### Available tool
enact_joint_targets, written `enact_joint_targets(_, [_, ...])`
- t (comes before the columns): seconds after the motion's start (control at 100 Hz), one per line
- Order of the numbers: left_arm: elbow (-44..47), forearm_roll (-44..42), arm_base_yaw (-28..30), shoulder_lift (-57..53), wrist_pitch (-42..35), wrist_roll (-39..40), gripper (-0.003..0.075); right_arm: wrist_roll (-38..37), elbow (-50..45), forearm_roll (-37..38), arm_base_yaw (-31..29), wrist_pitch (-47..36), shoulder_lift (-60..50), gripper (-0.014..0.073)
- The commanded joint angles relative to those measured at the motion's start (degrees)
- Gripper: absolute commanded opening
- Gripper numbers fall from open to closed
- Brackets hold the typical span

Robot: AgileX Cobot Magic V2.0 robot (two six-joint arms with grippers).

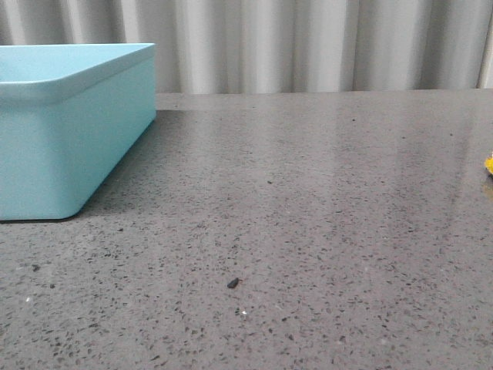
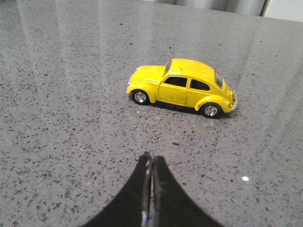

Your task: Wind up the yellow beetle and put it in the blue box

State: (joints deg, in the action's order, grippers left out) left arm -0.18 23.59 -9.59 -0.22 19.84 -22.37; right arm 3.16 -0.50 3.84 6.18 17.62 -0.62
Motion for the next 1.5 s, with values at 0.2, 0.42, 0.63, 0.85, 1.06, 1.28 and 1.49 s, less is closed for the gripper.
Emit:
enact_joint_targets(0.2, [1.6,1.1,-0.6,-1.8,-3.5,0.3,-0.0021,0.4,-1.4,0.0,-0.2,-2.6,0.5,-0.0053])
enact_joint_targets(0.42, [1.6,1.1,-0.6,-1.8,-3.5,0.3,-0.0021,0.4,-1.4,0.0,-0.2,-2.6,0.5,-0.0053])
enact_joint_targets(0.63, [1.6,1.1,-0.6,-1.8,-3.5,0.3,-0.0021,0.4,-1.4,0.2,-0.2,-3.5,0.5,-0.0053])
enact_joint_targets(0.85, [1.6,6.6,-0.6,-1.8,-5.1,0.3,-0.0021,0.4,-1.4,0.3,-0.2,-11.7,0.5,-0.0053])
enact_joint_targets(1.06, [1.6,32.0,-0.6,-1.8,-12.1,0.3,-0.0021,0.3,-1.4,-0.2,-0.2,-25.1,0.5,-0.0053])
enact_joint_targets(1.28, [1.6,44.7,-0.6,-1.8,-18.2,0.3,-0.0021,-0.5,-1.0,-13.1,-0.2,-31.0,0.5,-0.0053])
enact_joint_targets(1.49, [1.4,45.2,-0.6,-1.8,-21.9,0.3,-0.0021,-0.5,-0.4,-18.1,-0.2,-35.2,0.5,-0.0053])
